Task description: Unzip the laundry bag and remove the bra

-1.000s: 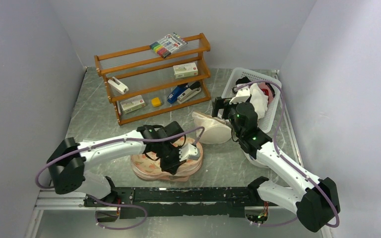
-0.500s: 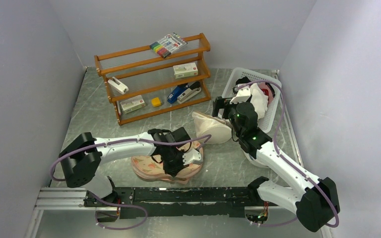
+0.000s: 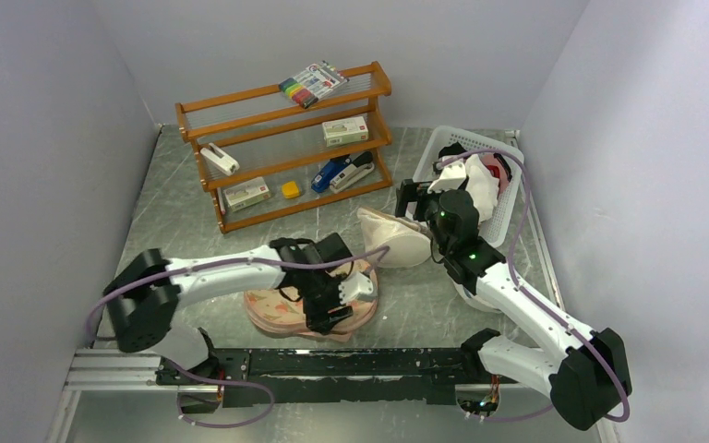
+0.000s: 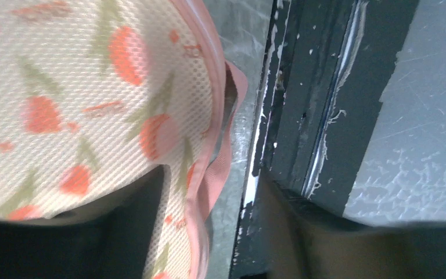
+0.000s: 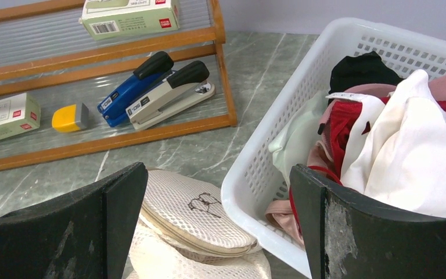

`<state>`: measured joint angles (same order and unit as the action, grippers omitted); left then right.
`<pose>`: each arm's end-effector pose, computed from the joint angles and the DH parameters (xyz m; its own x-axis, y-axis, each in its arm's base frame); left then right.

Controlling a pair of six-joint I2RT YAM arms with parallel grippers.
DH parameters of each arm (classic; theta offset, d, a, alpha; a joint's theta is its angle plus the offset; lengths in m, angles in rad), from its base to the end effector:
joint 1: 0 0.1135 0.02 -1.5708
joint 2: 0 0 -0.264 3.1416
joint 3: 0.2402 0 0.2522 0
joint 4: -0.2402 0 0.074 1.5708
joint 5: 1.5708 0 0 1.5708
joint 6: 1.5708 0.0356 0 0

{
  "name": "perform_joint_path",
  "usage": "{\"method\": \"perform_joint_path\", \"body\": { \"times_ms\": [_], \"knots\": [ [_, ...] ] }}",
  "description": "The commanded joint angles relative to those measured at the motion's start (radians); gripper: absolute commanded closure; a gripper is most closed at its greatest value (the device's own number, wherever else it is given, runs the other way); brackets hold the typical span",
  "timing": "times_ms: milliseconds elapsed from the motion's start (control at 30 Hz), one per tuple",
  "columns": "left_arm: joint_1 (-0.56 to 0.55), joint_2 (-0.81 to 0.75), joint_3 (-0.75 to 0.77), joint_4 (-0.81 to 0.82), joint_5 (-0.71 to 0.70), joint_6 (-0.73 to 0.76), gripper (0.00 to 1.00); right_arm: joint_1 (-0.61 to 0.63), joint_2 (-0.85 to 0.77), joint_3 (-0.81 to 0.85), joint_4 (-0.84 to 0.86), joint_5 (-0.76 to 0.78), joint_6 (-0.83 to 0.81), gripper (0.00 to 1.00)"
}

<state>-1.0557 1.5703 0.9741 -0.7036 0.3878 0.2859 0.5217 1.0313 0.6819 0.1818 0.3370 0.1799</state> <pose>0.1286 -0.2546 0.1865 -0.2141 0.9082 -0.3596 0.9546 0.1165 -0.2741 0.2150 0.1100 0.2946 -0.1759 0.0937 -0.9799 -0.1588 0.9797 0.1222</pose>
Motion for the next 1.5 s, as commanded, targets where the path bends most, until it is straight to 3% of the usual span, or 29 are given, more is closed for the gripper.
{"method": "perform_joint_path", "body": {
  "times_ms": [0,200,433,700,867,1133,1333,1467],
  "knots": [
    [0.061,-0.189,0.011,0.062,0.027,-0.002,0.02,-0.010,-0.016,-0.013,0.027,0.004,0.000,0.06],
    [0.174,-0.418,-0.005,0.257,0.061,-0.044,0.00,-0.015,-0.020,-0.020,0.032,-0.032,0.009,0.06],
    [0.217,-0.590,-0.090,0.650,-0.329,-0.105,0.01,-0.020,-0.022,0.006,0.001,-0.124,0.041,0.06],
    [0.371,-0.556,0.025,0.901,-0.649,-0.241,0.02,-0.023,-0.099,0.018,-0.080,-0.186,0.083,0.00],
    [0.465,-0.663,-0.035,1.050,-0.649,-0.258,0.02,-0.023,-0.218,0.055,-0.125,-0.222,0.043,0.00],
    [0.480,-0.899,-0.183,1.125,-0.653,-0.161,0.02,-0.023,-0.361,0.187,-0.210,-0.236,-0.047,0.00],
    [0.485,-0.958,-0.201,1.122,-0.639,-0.118,0.02,-0.023,-0.323,0.361,-0.331,-0.152,-0.045,0.00],
    [0.485,-0.942,-0.186,1.090,-0.598,-0.106,0.02,-0.023,-0.310,0.377,-0.327,-0.165,-0.044,0.00]
  ]
}}
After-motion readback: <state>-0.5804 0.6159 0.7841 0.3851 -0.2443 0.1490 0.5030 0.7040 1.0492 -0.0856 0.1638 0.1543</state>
